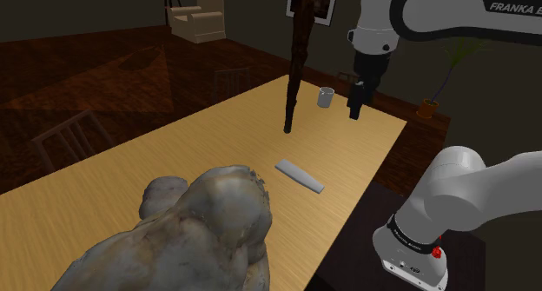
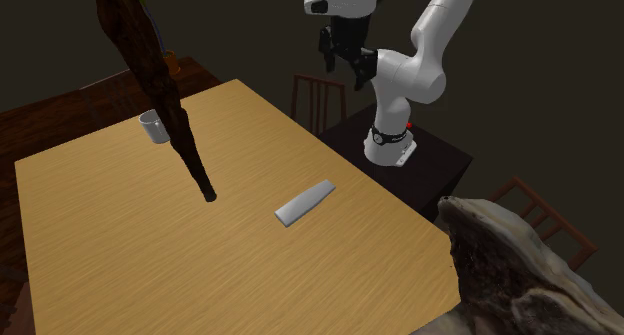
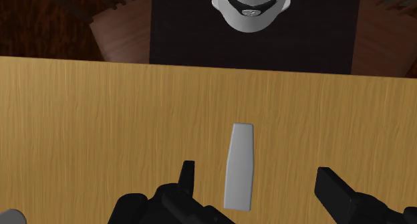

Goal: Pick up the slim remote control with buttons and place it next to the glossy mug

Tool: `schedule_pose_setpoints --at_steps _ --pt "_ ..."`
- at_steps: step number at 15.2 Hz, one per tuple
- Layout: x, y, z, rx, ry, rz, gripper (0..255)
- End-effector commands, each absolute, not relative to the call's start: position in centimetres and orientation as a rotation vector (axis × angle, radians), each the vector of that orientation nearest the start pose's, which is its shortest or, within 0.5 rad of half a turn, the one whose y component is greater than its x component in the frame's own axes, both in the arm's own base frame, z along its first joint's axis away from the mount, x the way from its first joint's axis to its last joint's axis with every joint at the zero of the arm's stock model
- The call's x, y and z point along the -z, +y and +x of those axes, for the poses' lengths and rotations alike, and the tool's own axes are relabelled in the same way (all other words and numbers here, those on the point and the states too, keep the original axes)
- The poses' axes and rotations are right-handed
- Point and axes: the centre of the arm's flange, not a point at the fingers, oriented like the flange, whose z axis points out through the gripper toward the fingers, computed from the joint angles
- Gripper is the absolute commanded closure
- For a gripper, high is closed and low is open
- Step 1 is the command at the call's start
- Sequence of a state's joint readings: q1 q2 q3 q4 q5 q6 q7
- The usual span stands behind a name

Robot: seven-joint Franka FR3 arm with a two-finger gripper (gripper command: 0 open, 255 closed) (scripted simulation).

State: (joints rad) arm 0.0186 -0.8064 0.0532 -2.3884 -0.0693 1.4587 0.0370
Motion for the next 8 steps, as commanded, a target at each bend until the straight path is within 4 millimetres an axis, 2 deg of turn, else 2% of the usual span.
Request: schedule_pose_setpoints --at_steps 1,8 --pt "-57.3 1.7 28.8 -0.193 -0.020 -3.249 0" --pt "-48.6 1.0 31.1 -0.138 -0.017 -3.220 0"
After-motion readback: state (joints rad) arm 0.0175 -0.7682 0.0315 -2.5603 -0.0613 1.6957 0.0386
